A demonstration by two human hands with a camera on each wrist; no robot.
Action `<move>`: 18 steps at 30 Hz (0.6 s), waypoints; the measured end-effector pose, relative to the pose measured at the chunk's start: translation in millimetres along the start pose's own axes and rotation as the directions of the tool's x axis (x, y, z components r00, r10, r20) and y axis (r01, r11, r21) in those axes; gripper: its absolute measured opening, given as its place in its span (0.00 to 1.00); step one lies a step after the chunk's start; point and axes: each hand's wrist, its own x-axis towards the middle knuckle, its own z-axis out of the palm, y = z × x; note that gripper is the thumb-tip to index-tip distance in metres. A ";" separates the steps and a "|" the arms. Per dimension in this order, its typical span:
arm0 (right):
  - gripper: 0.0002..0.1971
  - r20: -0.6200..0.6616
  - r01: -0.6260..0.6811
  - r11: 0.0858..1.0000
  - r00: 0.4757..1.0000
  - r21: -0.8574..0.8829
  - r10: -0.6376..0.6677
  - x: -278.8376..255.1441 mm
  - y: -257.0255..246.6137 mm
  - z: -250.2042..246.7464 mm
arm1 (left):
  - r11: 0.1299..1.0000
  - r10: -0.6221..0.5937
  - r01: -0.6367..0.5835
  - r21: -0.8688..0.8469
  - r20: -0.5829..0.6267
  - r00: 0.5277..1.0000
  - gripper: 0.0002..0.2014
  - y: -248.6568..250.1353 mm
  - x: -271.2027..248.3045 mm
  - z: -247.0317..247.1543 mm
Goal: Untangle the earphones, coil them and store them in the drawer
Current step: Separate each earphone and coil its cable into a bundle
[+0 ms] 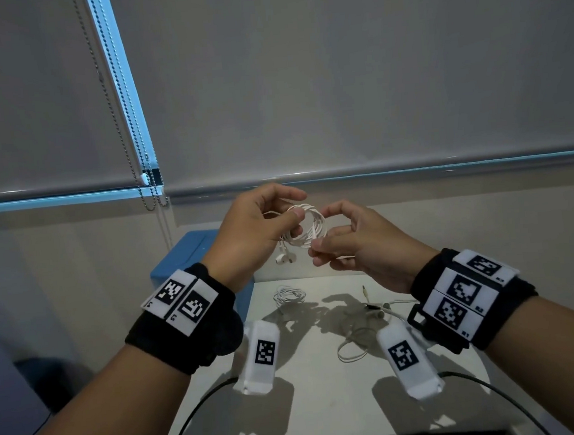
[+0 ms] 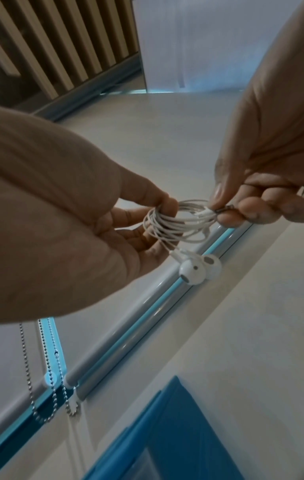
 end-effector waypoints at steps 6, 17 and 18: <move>0.21 0.029 0.006 0.997 1.000 -0.074 -0.004 3.2 5.9 -8.5 | 0.998 -0.058 0.059 -0.032 0.048 0.997 0.13 -4.8 1.7 -1.1; 0.23 0.204 -0.061 0.994 0.976 -0.086 0.078 6.8 23.6 -38.1 | 0.995 -0.094 0.095 -0.012 0.041 0.995 0.12 -21.8 13.1 10.1; 0.22 0.204 -0.063 0.992 0.975 -0.111 0.085 8.1 25.0 -40.2 | 0.995 -0.101 0.101 -0.014 0.037 0.994 0.12 -23.7 15.1 11.0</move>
